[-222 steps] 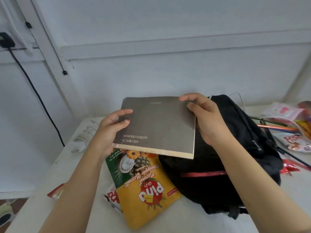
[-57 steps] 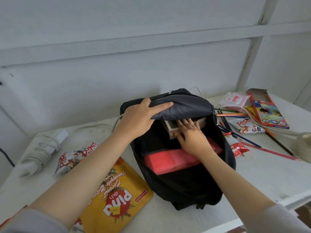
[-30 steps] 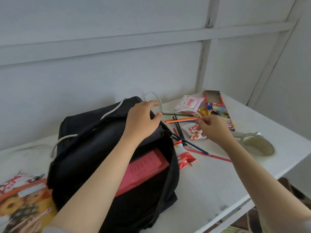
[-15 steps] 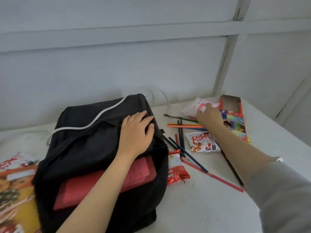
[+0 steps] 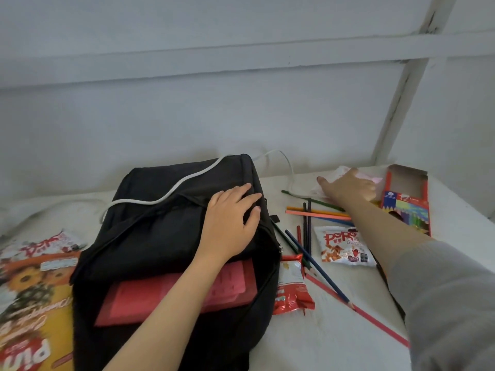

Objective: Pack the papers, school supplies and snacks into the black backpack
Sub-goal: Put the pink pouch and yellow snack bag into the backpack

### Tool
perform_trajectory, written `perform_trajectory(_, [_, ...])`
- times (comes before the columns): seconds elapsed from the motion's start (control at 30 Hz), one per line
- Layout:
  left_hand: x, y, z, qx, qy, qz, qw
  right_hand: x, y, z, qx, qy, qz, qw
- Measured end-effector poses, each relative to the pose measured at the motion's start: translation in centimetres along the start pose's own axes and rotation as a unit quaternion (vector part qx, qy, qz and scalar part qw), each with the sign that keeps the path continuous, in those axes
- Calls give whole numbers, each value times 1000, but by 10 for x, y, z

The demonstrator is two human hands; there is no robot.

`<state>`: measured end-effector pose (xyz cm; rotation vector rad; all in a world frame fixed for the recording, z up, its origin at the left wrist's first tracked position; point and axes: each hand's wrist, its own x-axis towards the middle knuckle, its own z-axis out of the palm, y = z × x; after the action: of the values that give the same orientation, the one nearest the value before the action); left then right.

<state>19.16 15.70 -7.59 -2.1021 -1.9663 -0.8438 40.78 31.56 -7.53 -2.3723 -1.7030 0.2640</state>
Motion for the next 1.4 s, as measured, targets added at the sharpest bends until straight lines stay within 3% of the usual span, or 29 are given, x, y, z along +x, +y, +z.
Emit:
perform_trajectory(0.37, [0, -4, 3, 2, 13, 9, 1000, 22, 8, -7, -44, -136, -172, 975])
perform_trajectory(0.53, [-9, -4, 0, -27, 18, 19, 999, 21, 11, -3, -81, -73, -158, 981])
perform_trajectory(0.67, [-25, -3, -14, -82, -2, 39, 996, 22, 14, 1, -69, -83, -157, 982])
perform_trajectory(0.83, [-44, 0, -43, -7, 2, 143, 990, 17, 18, 0, 23, 22, -161, 986])
perform_trajectory(0.93, [-59, -9, -58, 34, -20, 176, 984, 8, 18, 1, 134, 19, -143, 980])
perform_trajectory(1.17, [-89, -62, -77, 105, 3, 153, 983, -37, 5, -20, 409, -2, -112, 906])
perform_trajectory(1.4, [-99, -106, -107, 86, -110, 106, 985, -114, -7, -45, 619, -170, -98, 760])
